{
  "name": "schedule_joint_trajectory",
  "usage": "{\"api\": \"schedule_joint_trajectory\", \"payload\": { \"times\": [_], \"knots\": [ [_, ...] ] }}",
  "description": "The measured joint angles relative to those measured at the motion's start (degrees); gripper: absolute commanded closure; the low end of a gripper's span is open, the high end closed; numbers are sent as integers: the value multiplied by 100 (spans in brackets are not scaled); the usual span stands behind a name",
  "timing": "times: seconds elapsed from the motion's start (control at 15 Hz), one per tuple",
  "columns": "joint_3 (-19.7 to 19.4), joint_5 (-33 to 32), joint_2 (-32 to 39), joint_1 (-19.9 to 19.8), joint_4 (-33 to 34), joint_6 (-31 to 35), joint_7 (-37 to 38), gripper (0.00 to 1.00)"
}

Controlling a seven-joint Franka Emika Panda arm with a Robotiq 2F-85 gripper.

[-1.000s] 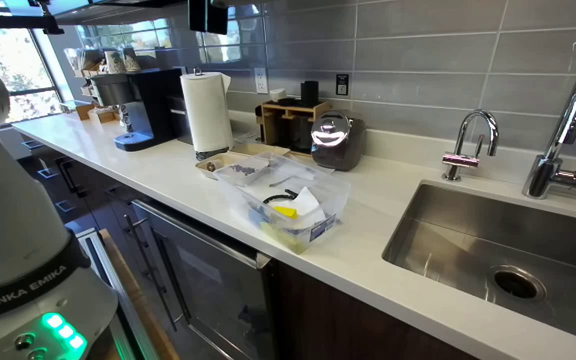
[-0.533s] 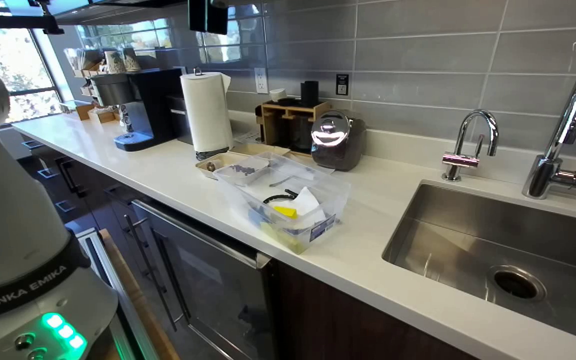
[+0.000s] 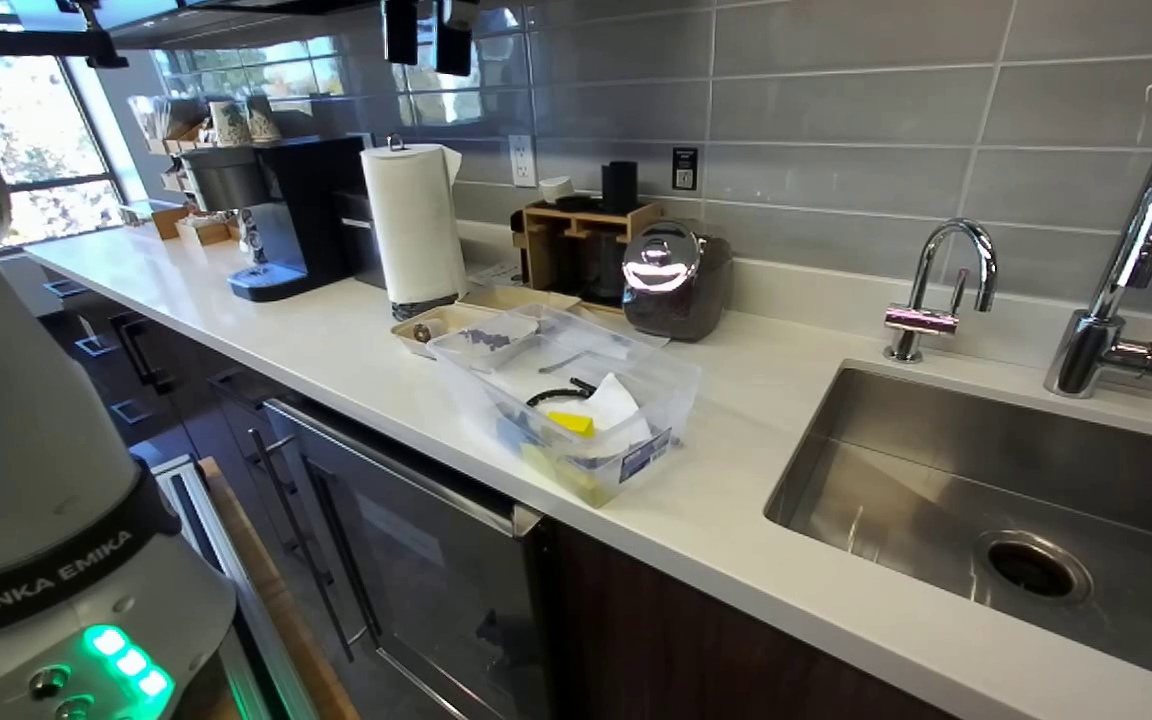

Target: Grab a paper towel and place it onto the bowl

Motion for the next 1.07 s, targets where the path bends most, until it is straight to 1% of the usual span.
{"api": "schedule_joint_trajectory", "payload": {
  "times": [0.27,0.4,0.53,0.8,1.07],
  "knots": [
    [577,529,622,816,94,810,-203,0],
    [816,721,1095,1168,289,1146,-401,0],
    [972,884,1588,1443,554,1366,-699,0],
    [1226,1029,2431,1767,1094,1473,-1281,0],
    [1534,1016,3054,1844,1389,1502,-1346,0]
  ]
}}
